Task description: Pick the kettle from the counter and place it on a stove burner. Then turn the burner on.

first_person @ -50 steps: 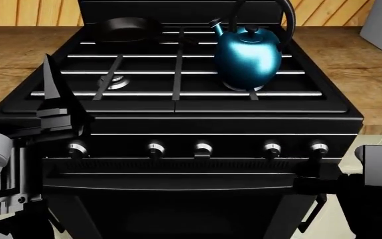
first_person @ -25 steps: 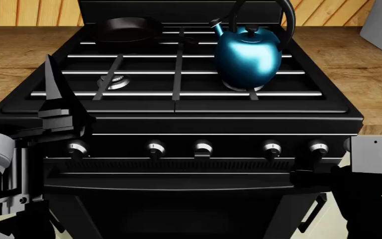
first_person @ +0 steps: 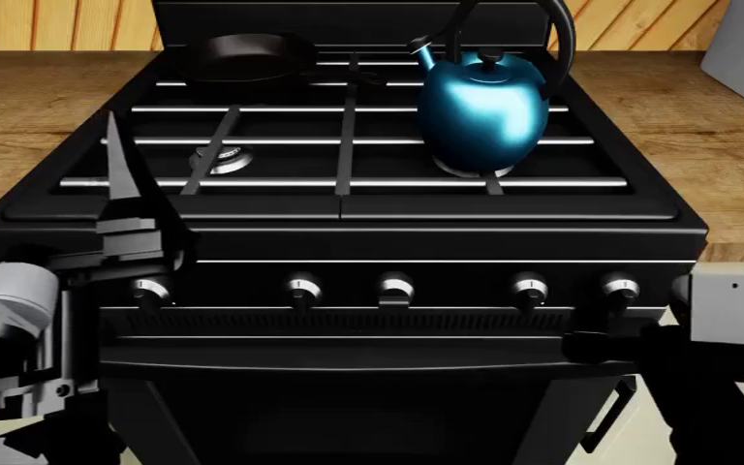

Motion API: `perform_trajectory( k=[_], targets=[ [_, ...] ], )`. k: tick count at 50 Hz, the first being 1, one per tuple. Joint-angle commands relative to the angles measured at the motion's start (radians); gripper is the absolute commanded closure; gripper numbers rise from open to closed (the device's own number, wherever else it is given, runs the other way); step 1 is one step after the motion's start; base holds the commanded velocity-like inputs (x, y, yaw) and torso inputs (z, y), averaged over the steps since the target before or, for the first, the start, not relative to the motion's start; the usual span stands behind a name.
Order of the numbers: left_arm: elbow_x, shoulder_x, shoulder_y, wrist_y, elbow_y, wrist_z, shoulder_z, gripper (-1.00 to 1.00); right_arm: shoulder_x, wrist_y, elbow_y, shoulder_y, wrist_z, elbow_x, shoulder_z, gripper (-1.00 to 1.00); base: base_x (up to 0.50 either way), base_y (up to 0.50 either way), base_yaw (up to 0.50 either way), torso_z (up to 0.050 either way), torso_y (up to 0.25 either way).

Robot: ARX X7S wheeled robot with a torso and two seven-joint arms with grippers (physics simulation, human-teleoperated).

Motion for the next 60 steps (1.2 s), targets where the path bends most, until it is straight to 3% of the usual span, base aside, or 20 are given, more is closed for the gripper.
perform_trajectory(
  k=[1,33,34,50,60],
  targets=[
    [0.010,-0.002,0.000,0.004,-0.005,-0.001,0.011,-1.00,-0.009,-0.042,0.053,-0.022,-0.049,-0.008,0.009,-1.00,0.00,0.00,0.00,0.000,0.000],
    [0.008,-0.007,-0.006,0.004,-0.009,-0.012,0.017,-1.00,-0.076,0.153,0.168,0.152,-0.071,0.001,-0.057,-1.00,0.00,0.00,0.00,0.000,0.000],
    [0.008,-0.007,-0.006,0.004,-0.009,-0.012,0.018,-1.00,-0.077,0.155,0.172,0.152,-0.070,0.001,-0.058,1.00,0.00,0.00,0.00,0.000,0.000],
    [0.005,-0.009,-0.006,0.004,-0.007,-0.018,0.020,-1.00,-0.059,0.139,0.143,0.114,-0.047,0.017,-0.046,1.00,0.00,0.00,0.00,0.000,0.000],
    [0.002,-0.011,-0.006,0.008,-0.012,-0.019,0.020,-1.00,-0.064,0.207,0.139,0.178,-0.040,0.009,-0.066,1.00,0.01,0.00,0.00,0.000,0.000]
  ],
)
